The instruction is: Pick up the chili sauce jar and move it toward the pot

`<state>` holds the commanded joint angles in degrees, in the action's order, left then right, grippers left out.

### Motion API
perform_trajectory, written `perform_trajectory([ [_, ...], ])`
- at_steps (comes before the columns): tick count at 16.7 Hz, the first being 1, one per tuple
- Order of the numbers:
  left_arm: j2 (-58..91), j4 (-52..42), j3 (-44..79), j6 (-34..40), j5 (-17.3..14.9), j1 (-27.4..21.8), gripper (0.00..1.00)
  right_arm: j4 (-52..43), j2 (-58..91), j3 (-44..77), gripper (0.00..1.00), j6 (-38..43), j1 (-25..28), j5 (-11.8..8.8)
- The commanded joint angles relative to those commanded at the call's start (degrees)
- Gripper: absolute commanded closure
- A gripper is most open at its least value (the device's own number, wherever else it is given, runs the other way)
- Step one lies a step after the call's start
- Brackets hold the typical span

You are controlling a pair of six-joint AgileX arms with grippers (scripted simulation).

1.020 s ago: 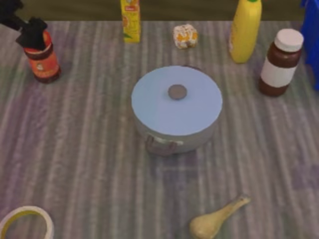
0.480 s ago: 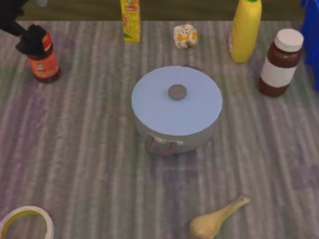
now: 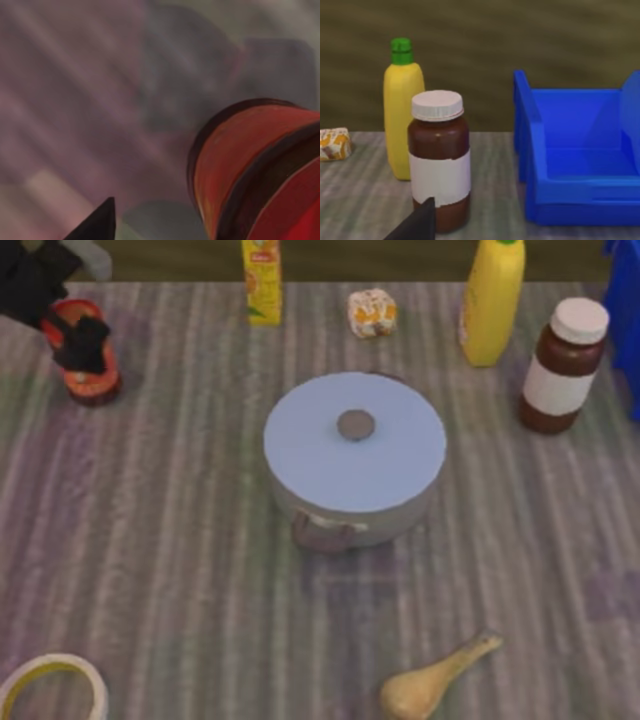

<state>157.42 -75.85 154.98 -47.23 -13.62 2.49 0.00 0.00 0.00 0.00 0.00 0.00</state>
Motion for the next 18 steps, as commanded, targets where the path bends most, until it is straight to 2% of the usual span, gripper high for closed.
perform_trajectory([
  [4,0.01,0.30,-0.30,0.03,0.01,-0.03,0.00,0.00,0.00,0.00,0.00,0.00,0.00,0.00],
  [17,0.01,0.30,-0.30,0.03,0.01,-0.03,0.98,0.00,0.00,0.00,0.00,0.00,0.00,0.00],
  [18,0.01,0.30,-0.30,0.03,0.01,-0.03,1.00,0.00,0.00,0.00,0.00,0.00,0.00,0.00],
])
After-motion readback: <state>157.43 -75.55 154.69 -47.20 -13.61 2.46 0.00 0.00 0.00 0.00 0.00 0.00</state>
